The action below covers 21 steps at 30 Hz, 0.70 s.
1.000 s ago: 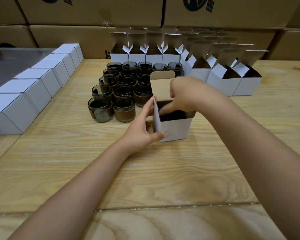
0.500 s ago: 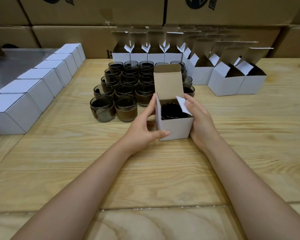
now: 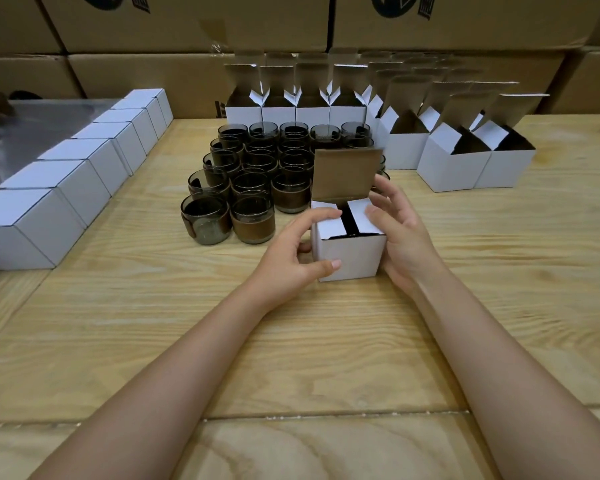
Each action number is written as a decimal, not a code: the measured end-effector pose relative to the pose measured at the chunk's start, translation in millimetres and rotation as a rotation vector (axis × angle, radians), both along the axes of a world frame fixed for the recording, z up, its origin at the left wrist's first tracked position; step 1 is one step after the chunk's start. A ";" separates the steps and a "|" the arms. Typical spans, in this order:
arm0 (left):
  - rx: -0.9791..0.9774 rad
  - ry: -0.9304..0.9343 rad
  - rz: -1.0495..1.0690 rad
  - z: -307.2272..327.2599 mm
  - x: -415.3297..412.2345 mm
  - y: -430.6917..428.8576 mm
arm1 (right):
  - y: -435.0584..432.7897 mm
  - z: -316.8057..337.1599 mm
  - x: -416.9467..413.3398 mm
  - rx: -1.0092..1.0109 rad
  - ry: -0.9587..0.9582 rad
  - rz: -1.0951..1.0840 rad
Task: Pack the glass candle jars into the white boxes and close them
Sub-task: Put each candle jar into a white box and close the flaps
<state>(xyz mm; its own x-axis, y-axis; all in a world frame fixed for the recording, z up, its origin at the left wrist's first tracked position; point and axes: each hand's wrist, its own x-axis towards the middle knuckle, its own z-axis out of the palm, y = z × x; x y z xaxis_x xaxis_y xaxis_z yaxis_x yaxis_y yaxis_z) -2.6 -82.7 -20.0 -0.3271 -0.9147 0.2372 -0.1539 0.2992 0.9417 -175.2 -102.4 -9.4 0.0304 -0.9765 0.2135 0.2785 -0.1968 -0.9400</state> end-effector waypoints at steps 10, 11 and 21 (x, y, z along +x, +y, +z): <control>0.018 -0.002 0.038 -2.4 1.8 -4.0 | 1.7 -3.8 -10.6 -0.068 0.064 0.068; 0.016 0.006 0.040 -2.9 2.0 -4.5 | 2.2 -3.9 -11.5 -0.079 0.082 0.088; 0.007 0.034 0.013 -3.5 3.1 -4.3 | 6.3 -4.0 -11.0 -0.067 0.122 0.135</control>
